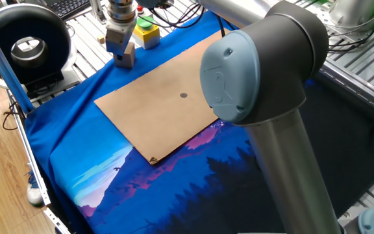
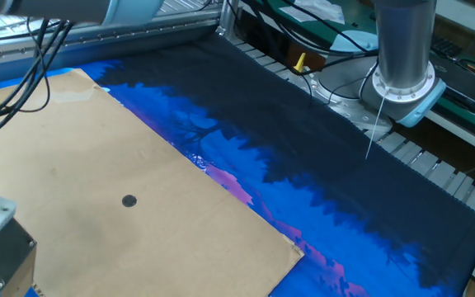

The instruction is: Grab the block and place it at the designated location

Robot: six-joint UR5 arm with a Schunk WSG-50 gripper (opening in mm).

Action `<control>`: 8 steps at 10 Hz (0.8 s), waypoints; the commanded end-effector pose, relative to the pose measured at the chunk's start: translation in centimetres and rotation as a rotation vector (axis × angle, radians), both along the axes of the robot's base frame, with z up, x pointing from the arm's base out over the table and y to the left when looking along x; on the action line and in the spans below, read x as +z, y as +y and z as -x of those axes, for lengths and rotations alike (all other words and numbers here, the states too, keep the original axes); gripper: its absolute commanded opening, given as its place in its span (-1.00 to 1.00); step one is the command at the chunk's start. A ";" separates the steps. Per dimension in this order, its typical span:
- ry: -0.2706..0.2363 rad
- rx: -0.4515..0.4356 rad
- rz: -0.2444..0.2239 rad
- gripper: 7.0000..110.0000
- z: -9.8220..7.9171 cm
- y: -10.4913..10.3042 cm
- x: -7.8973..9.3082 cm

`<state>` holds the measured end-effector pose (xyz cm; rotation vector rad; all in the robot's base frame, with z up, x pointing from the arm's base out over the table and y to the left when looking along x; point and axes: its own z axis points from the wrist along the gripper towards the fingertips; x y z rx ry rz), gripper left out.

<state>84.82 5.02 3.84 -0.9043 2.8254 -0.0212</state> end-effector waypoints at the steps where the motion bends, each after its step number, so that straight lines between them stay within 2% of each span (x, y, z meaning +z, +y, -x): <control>1: 0.019 -0.030 -0.056 -1.00 1.2 0.5 1.0; 3: 0.023 -0.042 -0.088 -1.00 2.4 0.3 0.8; 5: 0.048 -0.057 -0.082 -1.00 3.1 -0.3 1.5; 8: 0.057 -0.060 -0.062 -1.00 3.3 -0.9 1.6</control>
